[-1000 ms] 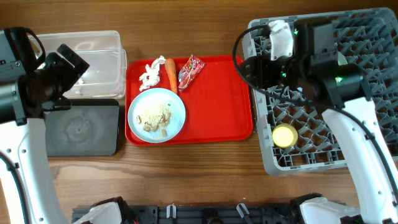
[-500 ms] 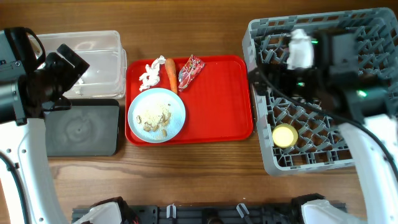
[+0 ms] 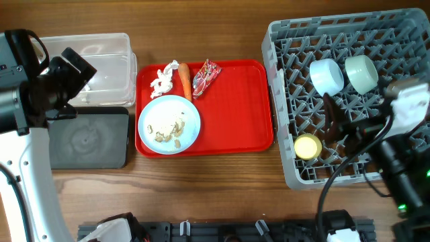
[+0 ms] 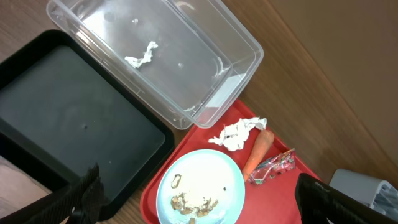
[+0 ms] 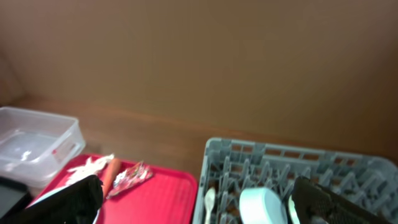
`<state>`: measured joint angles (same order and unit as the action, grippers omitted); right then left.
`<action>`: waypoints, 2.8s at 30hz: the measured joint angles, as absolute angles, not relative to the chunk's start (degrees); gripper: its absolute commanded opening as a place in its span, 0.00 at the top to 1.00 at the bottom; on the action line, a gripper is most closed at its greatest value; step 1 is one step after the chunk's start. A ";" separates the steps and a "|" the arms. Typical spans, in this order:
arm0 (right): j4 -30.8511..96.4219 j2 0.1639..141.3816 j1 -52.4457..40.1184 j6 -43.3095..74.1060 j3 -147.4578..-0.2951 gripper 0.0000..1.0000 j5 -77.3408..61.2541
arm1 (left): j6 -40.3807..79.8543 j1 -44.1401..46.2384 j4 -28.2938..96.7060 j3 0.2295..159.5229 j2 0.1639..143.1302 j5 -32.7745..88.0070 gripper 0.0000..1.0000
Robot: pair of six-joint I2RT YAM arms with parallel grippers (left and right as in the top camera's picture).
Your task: Sort waste into correct bins and load items into the dishwasher rack
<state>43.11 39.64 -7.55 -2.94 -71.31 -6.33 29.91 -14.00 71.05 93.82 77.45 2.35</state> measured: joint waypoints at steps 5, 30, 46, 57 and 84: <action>32.25 32.42 -7.53 -2.74 -52.36 0.00 -5.72 | 29.91 -14.00 71.02 93.82 77.45 2.35 0.00; -0.51 1.10 -5.78 -1.39 -0.36 0.00 -6.42 | 29.91 -14.00 71.02 93.82 77.47 2.17 0.00; -0.47 1.10 -5.78 -1.39 -0.36 0.00 -6.42 | 29.93 -14.00 71.05 93.82 77.47 2.17 0.00; -0.47 1.10 -5.78 -1.39 -0.36 0.00 -6.44 | 29.50 -9.87 64.29 93.95 79.37 14.79 0.03; -0.47 1.10 -5.78 -1.39 -0.36 0.00 -6.61 | 25.63 19.09 49.98 93.78 117.91 4.84 0.36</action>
<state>-0.47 1.10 -5.78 -1.39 -0.36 -6.61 25.63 19.09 49.98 93.78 117.91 4.84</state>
